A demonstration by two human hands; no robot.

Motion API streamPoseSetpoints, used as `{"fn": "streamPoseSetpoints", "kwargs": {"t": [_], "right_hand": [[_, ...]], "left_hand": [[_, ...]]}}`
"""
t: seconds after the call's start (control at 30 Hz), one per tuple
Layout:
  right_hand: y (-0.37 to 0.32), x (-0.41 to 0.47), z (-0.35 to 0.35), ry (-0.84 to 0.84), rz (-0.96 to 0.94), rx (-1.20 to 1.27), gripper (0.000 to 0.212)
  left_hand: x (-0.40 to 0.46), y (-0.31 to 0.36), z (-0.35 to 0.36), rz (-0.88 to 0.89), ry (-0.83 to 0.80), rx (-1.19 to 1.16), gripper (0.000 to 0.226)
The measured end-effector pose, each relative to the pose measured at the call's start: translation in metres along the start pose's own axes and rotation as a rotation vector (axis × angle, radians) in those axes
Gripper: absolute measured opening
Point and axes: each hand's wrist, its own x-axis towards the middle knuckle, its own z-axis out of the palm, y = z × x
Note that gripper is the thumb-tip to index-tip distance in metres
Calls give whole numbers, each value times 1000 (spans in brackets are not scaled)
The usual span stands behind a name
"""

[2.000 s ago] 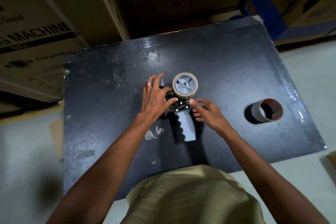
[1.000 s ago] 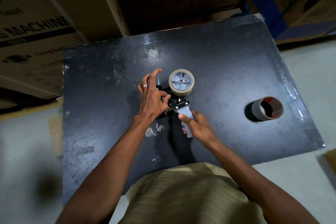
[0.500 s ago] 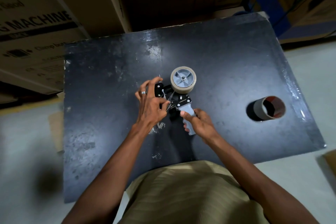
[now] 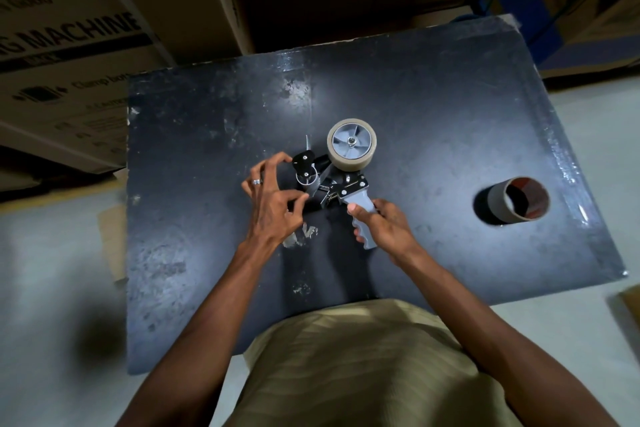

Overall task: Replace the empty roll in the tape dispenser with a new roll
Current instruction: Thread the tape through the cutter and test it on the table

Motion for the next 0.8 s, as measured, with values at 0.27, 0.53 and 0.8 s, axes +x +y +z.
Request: {"fn": "streamPoseSetpoints", "kwargs": {"t": [0.27, 0.53, 0.8], "right_hand": [[-4, 0, 1, -9, 5, 10, 73], [-10, -2, 1, 2, 7, 8, 52], [-10, -13, 6, 222, -367, -541, 65]], "left_hand": [[-5, -9, -4, 7, -7, 26, 9], [-14, -21, -6, 27, 22, 67, 10], [-19, -35, -2, 12, 12, 125, 10]]}}
